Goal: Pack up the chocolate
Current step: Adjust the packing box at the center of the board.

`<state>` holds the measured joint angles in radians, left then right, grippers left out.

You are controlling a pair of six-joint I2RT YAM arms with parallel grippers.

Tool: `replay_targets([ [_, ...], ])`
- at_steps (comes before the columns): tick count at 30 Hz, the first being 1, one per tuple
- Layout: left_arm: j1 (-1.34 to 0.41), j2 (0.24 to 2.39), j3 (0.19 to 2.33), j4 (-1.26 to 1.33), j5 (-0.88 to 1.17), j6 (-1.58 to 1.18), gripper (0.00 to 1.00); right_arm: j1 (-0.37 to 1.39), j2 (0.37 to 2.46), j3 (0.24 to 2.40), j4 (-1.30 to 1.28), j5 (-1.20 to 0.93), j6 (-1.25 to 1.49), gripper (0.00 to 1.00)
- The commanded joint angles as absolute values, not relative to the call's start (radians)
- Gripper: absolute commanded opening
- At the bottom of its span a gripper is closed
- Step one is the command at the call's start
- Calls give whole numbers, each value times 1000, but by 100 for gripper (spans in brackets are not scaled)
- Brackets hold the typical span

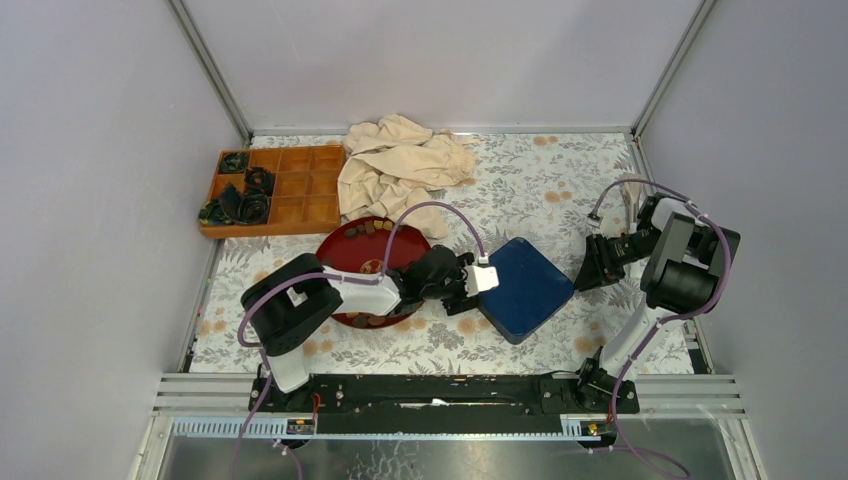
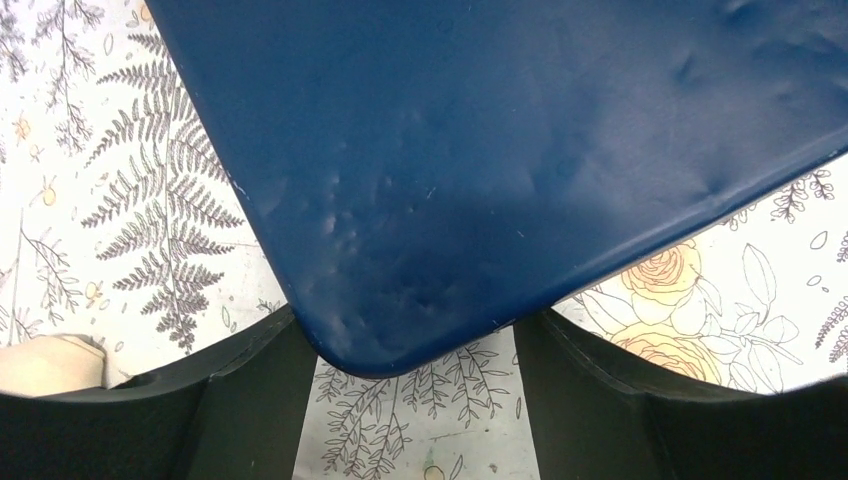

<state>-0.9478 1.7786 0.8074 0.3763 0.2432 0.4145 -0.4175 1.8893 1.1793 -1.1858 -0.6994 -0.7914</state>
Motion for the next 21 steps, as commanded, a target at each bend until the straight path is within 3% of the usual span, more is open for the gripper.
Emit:
replay_targets([
  [1,-1040,1836,834,482,307,324,72,-337,1894,1138,-1228,-816,-726,37],
  [11,-1052,1826,769,549,280,256,73,-377,1725,1152,-1059,-699,-672,40],
  [21,-1063,1830,768,579,280,211,74,-372,1846,1154,-1172,-762,-742,39],
])
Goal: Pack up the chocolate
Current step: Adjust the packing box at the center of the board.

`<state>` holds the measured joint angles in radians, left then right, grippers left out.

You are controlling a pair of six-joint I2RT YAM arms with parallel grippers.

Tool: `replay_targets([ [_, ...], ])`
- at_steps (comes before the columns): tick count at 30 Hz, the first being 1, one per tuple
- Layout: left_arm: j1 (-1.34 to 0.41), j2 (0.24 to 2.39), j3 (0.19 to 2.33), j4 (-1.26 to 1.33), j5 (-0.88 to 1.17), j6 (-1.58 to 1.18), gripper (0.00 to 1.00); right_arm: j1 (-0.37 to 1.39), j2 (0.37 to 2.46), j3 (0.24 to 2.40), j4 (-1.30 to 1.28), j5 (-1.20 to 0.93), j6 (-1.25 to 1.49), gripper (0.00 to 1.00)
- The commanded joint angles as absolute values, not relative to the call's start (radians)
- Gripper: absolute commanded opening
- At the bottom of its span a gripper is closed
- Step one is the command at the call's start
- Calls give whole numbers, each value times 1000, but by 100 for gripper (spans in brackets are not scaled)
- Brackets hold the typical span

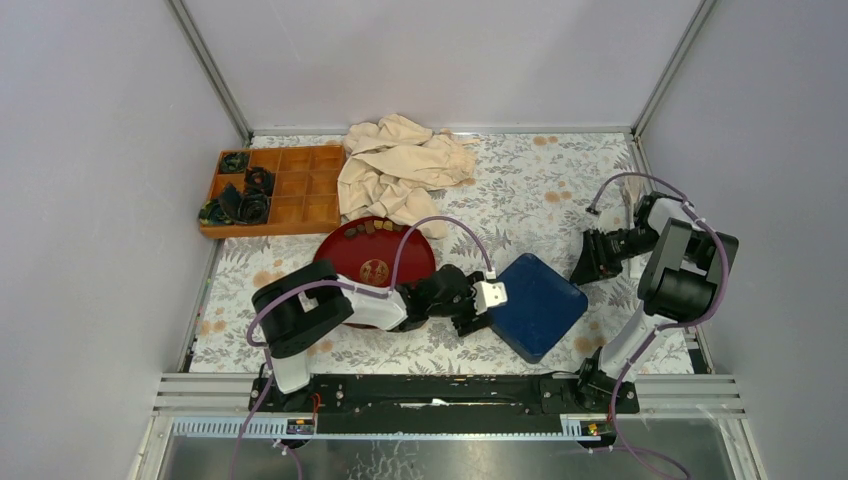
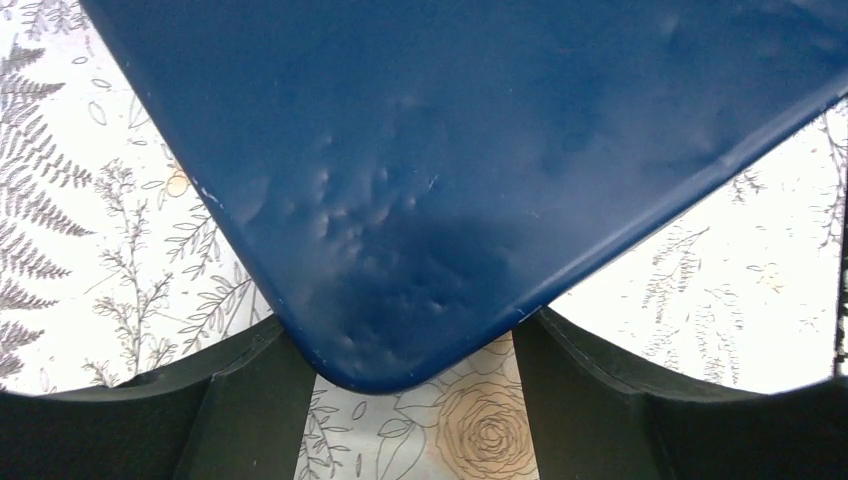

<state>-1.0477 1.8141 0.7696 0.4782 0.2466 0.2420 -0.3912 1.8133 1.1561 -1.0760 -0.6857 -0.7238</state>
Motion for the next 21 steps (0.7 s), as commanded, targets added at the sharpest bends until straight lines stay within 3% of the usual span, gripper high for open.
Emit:
replay_targets([
  [1,-1064,1830,768,580,279,205,74,-370,1853,1154,-1182,-765,-749,39],
  [10,-1065,1823,749,603,238,172,76,-400,1751,1279,-1203,-699,-822,39],
  [13,-1064,1818,742,612,236,170,77,-437,1725,1330,-1287,-668,-977,38],
  [16,-1063,1813,731,629,235,170,78,-468,1701,1344,-1464,-629,-1310,38],
  [18,-1062,1801,715,654,235,167,80,-474,1637,1274,-1459,-553,-1457,41],
  [21,-1061,1776,690,695,225,160,84,-476,1550,1150,-1408,-502,-1574,64],
])
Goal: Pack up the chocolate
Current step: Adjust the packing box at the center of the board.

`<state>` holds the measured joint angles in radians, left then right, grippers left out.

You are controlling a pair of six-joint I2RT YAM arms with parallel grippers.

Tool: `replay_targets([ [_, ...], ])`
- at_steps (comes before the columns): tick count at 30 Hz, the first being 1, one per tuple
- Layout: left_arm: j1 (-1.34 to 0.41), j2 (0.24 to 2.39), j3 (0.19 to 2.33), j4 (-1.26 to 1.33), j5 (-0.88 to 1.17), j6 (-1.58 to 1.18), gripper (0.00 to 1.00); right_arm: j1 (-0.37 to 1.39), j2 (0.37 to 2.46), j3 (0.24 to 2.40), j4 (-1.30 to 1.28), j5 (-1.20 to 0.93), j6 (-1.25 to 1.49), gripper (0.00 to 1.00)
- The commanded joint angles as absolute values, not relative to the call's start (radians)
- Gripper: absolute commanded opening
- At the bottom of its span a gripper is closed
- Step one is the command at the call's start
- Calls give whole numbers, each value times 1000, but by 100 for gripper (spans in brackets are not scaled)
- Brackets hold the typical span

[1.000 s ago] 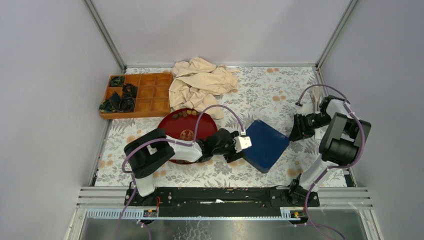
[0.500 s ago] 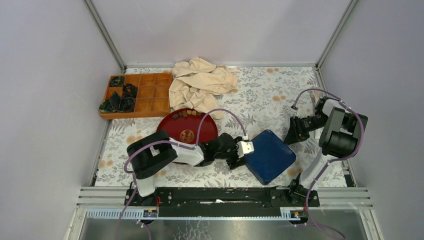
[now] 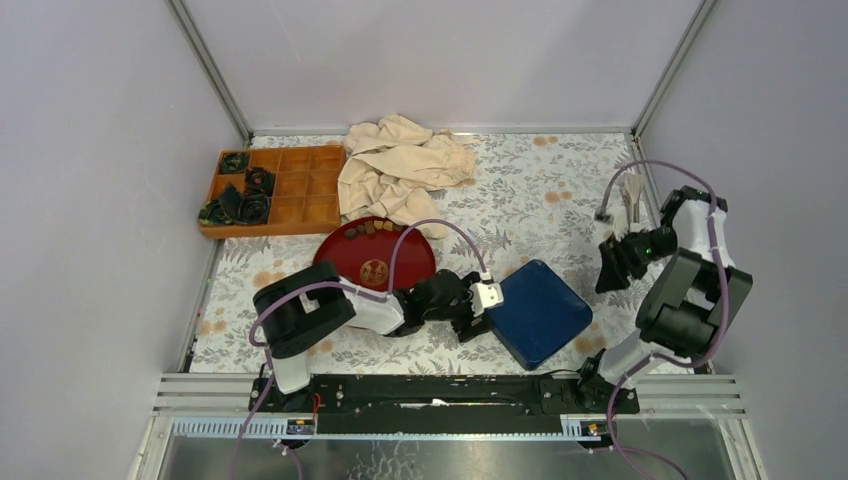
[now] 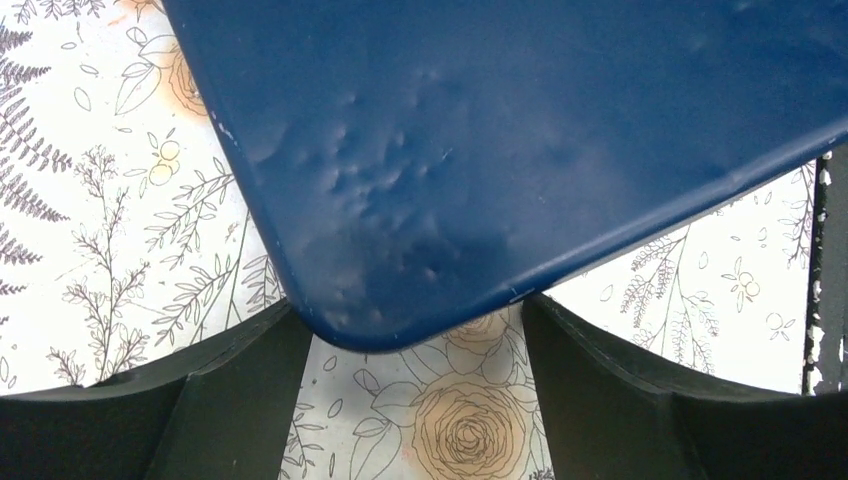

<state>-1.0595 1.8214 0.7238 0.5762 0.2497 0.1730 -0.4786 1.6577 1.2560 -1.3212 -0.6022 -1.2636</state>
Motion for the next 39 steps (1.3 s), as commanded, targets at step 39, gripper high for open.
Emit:
replay_targets([
  [39,-948,1736,619,672,281,340,93,-399,1616,1178,-1152,-758,-1101,82],
])
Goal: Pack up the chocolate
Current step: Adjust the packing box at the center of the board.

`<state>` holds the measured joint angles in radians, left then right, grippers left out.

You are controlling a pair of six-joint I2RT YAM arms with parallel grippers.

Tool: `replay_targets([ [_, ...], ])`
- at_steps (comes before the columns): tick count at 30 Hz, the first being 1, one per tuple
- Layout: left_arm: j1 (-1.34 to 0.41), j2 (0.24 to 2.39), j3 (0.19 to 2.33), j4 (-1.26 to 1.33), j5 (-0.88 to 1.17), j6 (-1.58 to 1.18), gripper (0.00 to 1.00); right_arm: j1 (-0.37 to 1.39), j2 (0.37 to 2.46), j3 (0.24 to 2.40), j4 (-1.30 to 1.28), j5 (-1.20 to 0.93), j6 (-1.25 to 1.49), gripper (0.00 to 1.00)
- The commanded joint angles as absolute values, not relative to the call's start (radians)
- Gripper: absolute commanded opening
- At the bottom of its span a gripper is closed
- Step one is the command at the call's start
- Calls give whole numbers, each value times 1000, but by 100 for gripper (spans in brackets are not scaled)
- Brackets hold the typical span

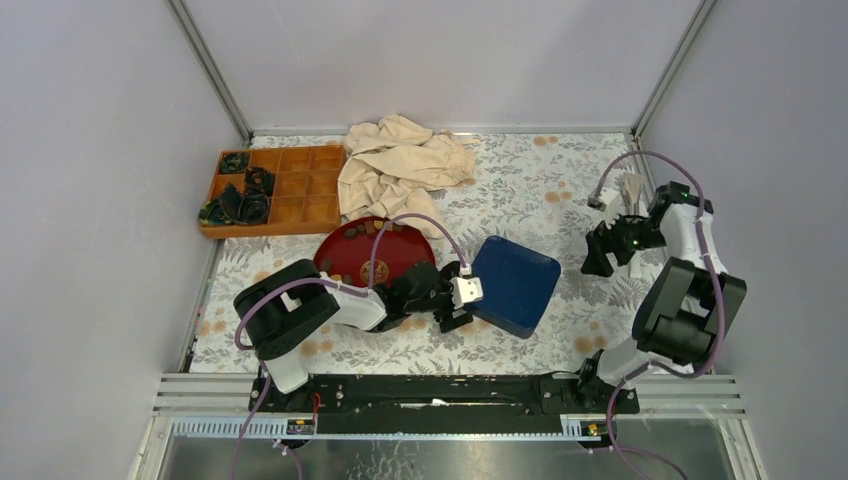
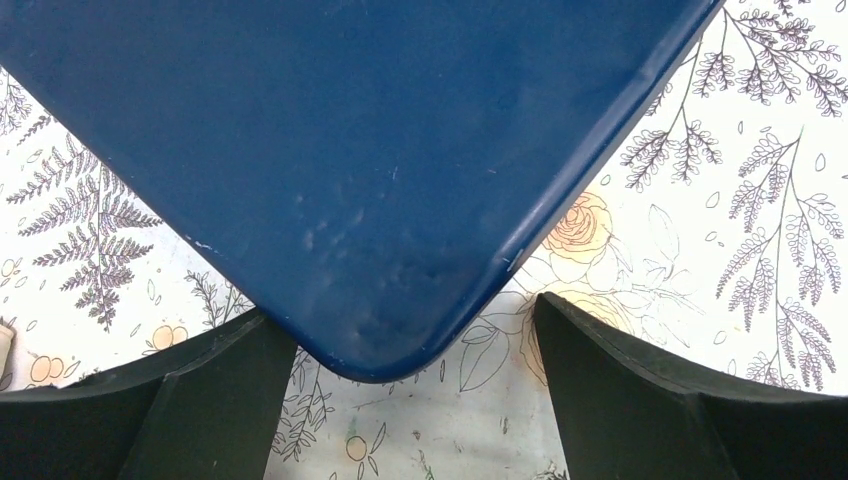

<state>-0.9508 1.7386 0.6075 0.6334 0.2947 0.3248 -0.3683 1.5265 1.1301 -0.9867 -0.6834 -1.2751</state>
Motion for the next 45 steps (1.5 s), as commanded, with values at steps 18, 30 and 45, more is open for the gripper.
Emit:
replay_targets([
  [18,-948,1752,635,687,243,296,92,-397,1891,1192,-1025,-880,-750,63],
  [30,-949,1770,650,678,260,301,92,-397,1928,1210,-1006,-897,-711,61],
  [45,-949,1812,703,651,284,308,91,-367,1957,1185,-1014,-916,-713,58],
])
